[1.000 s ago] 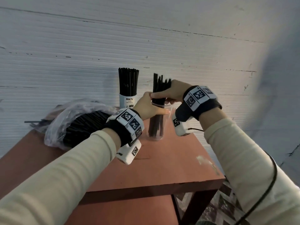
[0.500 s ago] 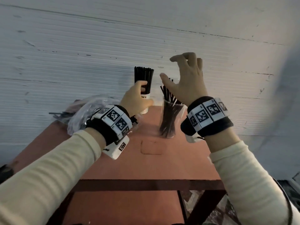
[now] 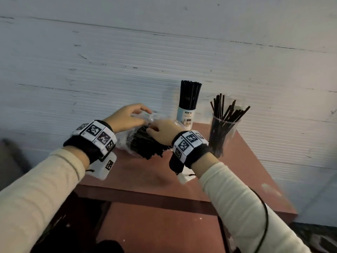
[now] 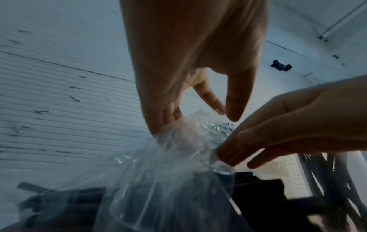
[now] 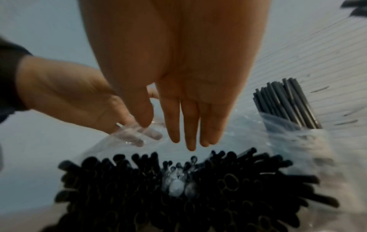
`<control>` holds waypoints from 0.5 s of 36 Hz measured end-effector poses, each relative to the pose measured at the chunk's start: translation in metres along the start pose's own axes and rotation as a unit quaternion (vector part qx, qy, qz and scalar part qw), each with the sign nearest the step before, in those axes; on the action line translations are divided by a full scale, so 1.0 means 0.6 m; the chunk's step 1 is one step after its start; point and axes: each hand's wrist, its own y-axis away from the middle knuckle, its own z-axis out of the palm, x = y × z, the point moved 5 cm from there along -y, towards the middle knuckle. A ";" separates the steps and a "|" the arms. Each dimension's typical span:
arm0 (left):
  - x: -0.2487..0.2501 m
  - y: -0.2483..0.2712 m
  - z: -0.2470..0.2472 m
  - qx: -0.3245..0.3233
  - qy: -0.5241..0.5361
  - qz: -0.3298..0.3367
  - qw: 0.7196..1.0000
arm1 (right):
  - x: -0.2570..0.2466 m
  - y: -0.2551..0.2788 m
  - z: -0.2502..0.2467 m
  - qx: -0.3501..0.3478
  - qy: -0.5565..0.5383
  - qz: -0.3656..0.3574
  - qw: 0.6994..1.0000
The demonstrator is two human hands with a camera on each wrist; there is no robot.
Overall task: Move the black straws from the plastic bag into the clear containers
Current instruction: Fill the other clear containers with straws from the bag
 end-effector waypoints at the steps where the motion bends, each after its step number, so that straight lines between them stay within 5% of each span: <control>1: 0.002 0.005 0.002 -0.014 0.002 0.009 1.000 | -0.005 -0.007 0.009 -0.021 0.004 0.006 1.000; 18: 0.007 0.001 -0.009 0.065 -0.032 0.008 0.997 | -0.027 -0.053 0.064 -0.059 -0.001 0.009 0.998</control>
